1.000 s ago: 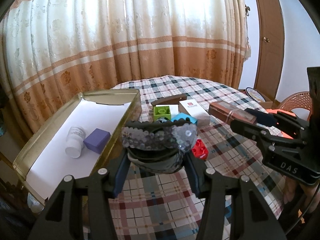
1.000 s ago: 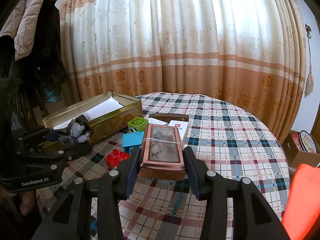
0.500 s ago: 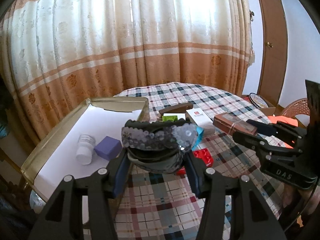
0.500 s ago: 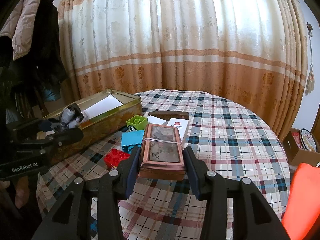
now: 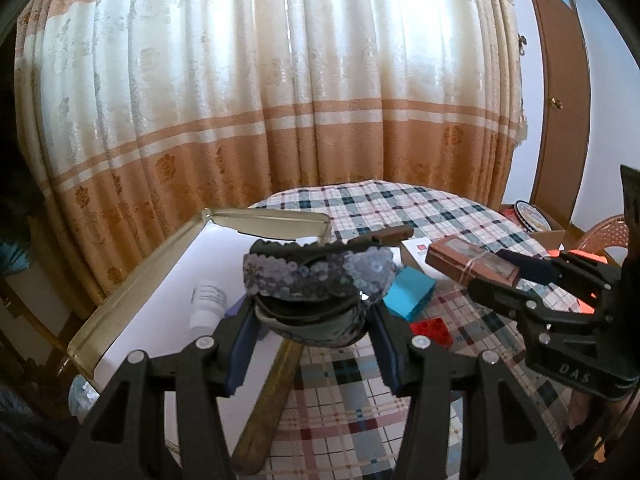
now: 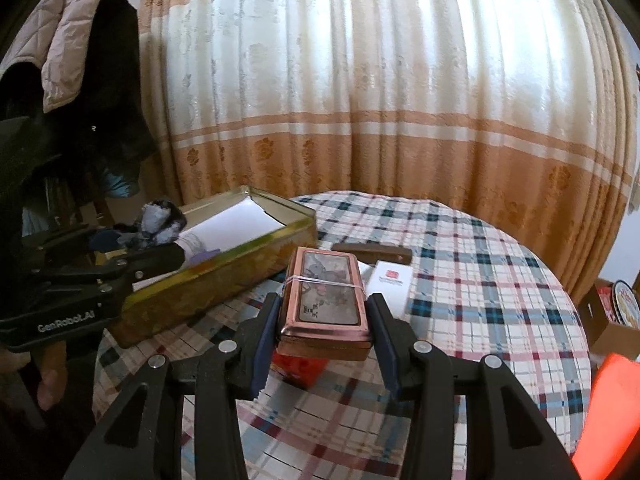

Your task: Organize rigid objects

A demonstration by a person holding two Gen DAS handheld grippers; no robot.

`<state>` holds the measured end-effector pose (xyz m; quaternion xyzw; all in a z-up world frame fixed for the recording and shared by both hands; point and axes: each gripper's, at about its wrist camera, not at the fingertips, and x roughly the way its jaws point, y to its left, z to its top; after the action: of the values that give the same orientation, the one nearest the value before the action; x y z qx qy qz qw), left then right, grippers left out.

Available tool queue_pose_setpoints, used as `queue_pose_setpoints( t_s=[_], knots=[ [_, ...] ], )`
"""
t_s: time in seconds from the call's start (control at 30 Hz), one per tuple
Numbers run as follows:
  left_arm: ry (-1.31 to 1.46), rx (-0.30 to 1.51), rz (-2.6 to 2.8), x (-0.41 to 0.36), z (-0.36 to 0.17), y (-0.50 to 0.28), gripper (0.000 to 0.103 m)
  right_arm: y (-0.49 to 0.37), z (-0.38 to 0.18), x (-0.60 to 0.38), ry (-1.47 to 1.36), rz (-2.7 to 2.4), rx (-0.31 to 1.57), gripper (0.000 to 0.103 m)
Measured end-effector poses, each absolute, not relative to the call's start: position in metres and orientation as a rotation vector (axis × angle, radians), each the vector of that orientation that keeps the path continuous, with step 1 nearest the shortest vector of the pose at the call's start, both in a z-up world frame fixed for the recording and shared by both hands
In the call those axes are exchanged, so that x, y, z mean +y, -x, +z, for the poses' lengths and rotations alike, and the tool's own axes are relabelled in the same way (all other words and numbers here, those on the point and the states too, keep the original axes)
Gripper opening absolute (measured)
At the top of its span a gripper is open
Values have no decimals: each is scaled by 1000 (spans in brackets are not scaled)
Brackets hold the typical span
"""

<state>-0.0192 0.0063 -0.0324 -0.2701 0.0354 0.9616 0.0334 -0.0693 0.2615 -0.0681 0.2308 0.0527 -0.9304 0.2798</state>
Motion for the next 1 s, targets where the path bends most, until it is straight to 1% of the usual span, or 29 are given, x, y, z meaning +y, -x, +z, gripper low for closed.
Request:
queue_pose_setpoints(
  t_s=[0.3,0.73,1.0],
  knots=[
    [847,75,2994,-8,-28,23,52,72,-59,240,-598,-2447,172,47],
    [884,32,3075,-47,-23,37,52,76,-35,202,-538,-2385,216,47],
    [936,-42,3119,-81,-23,45,52,80,-29,179,-531,-2344,237,47]
  ],
)
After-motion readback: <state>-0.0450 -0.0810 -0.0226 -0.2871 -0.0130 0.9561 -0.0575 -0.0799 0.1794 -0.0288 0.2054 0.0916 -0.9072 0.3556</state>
